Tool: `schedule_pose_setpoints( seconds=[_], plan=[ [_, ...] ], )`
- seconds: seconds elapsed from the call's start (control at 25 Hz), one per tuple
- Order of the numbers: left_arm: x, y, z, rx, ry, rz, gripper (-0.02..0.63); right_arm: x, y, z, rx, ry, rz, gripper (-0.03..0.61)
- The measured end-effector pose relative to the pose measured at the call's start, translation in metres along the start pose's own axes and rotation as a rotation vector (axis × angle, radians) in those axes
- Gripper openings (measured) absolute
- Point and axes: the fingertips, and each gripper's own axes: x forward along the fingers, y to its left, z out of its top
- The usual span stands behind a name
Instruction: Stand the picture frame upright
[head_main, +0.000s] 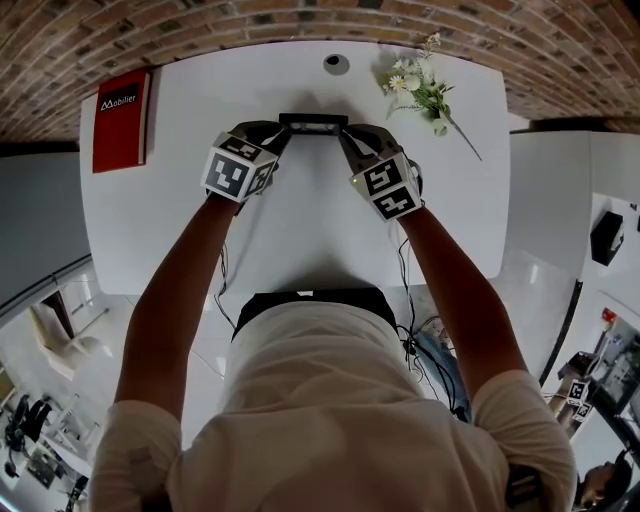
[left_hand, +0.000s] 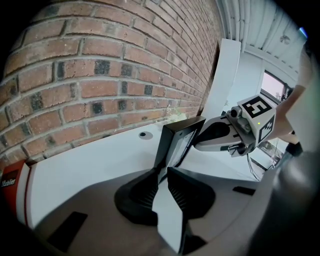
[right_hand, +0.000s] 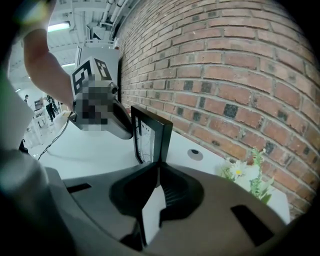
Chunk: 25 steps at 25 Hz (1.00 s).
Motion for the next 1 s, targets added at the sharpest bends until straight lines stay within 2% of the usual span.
schedule_pose_setpoints(
  seconds=[0.48, 1.0],
  plan=[
    [0.0006, 0.0015, 0.0, 0.009, -0.003, -0.01, 0.058, 0.001, -0.0022, 0.0007, 0.071, -0.003, -0.015, 0.025],
    [0.0024, 0.0017, -0.0006, 0.006, -0.003, -0.013, 0.071, 0.0004, -0.0049, -0.0013, 0.1, -0.013, -0.017, 0.025]
  ],
)
